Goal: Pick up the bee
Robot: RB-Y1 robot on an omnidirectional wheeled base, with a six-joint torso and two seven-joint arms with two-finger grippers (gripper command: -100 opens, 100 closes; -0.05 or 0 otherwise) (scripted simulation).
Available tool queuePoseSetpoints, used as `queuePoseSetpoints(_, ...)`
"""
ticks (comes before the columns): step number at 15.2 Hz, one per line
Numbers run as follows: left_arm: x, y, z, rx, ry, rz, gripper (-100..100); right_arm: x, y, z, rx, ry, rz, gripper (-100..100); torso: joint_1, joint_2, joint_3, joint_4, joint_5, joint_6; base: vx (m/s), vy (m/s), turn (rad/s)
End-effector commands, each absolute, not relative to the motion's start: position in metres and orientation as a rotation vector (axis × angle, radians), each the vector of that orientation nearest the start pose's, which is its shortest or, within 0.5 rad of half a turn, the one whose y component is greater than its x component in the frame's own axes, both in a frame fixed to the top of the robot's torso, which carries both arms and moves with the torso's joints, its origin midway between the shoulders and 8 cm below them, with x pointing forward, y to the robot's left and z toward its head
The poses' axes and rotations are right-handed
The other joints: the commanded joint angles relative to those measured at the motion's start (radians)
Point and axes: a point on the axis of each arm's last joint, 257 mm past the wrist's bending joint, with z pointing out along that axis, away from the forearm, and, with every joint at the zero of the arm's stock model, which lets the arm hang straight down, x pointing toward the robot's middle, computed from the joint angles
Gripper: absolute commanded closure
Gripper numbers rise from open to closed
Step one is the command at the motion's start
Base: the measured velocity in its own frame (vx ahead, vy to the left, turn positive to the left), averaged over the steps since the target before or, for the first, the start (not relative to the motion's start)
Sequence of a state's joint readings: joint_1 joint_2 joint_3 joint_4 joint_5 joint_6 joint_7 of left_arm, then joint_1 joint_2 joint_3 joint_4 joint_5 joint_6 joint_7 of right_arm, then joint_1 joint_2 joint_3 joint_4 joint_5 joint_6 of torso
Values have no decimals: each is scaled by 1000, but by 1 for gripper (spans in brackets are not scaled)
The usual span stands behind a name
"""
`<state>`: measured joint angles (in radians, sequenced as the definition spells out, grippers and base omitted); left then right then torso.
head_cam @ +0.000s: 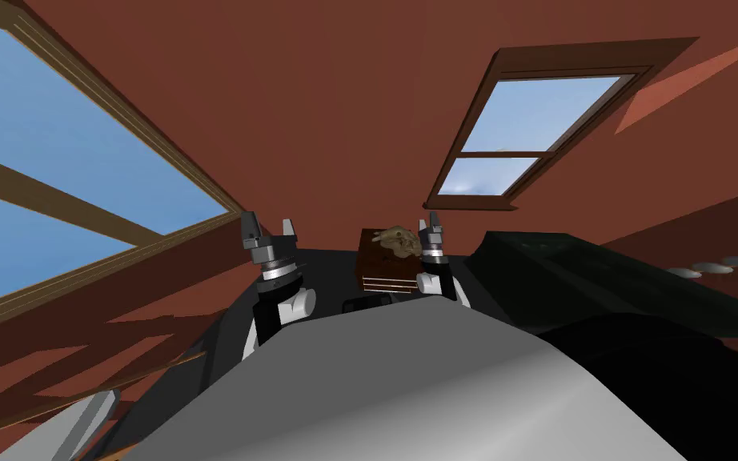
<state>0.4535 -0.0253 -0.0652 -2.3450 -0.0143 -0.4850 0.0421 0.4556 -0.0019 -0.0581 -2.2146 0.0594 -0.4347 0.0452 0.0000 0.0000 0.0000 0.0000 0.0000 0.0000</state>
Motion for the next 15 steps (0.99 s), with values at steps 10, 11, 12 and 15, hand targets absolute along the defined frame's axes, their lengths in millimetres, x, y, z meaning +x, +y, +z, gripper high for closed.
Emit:
queuePoseSetpoints(10, 337, 252, 65, -614, 524, -1434, 0, 391, -294, -103, 655, 1061, 1021, -100, -1, 2, 1, 0, 0, -1, -27, -12, 202)
queuePoseSetpoints(11, 337, 252, 65, -614, 524, -1434, 0, 393, -296, -122, 659, 1115, 993, -100, -1, 2, 1, 0, 0, -1, -33, -11, 338)
queuePoseSetpoints(12, 337, 252, 65, -614, 524, -1434, 0, 393, -296, -123, 662, 1117, 991, -100, -1, 2, 1, 0, 0, -1, -34, -14, 267)
queuePoseSetpoints(15, 337, 252, 65, -614, 524, -1434, 0, 392, -302, -166, 675, 1230, 927, -100, -2, 2, 1, 0, 0, 0, -29, -9, 273)
